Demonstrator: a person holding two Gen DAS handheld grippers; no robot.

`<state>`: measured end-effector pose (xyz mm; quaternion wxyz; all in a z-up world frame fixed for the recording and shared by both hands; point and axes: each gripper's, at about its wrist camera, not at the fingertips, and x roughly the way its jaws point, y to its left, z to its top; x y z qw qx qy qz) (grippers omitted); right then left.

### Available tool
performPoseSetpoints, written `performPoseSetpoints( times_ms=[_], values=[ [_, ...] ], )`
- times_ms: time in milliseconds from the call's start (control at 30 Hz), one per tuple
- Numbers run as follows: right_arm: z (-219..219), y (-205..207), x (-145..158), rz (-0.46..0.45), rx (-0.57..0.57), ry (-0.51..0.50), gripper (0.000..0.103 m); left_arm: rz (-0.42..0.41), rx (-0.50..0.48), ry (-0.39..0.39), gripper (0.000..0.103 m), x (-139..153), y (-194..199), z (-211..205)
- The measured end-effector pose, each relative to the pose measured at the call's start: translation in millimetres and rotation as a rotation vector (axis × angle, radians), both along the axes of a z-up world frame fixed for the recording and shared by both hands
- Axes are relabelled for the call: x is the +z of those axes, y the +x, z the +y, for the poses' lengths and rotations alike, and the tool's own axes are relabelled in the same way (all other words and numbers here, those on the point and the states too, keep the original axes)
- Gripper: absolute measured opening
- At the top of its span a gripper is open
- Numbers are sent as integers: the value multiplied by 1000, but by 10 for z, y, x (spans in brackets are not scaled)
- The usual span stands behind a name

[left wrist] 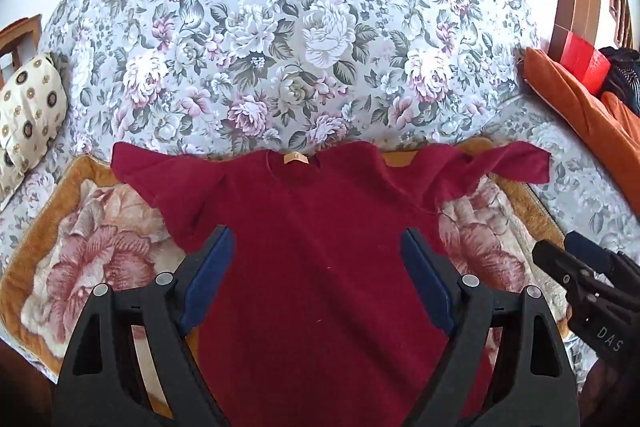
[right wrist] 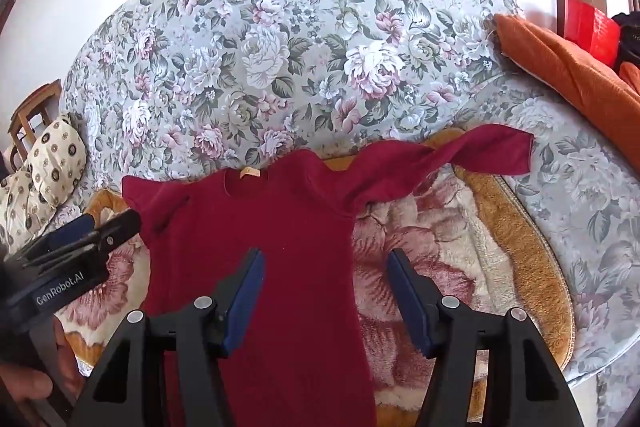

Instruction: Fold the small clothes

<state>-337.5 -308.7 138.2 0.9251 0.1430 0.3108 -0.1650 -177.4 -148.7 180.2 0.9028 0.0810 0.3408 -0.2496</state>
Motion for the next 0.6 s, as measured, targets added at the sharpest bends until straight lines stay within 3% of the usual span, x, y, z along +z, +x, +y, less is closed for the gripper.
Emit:
performPoseSetpoints(
  times_ms=[200, 400, 600],
  values=[
    [-37, 191, -38, 5, 5, -35, 61, -4, 3, 16, 85, -209, 204, 105],
    [19, 528, -235, 22, -3, -17, 61, 15, 99, -18, 85, -451, 588, 288],
    [60, 904, -509, 61, 15, 16, 61, 28, 171, 60, 85, -681, 877, 375]
  ],
)
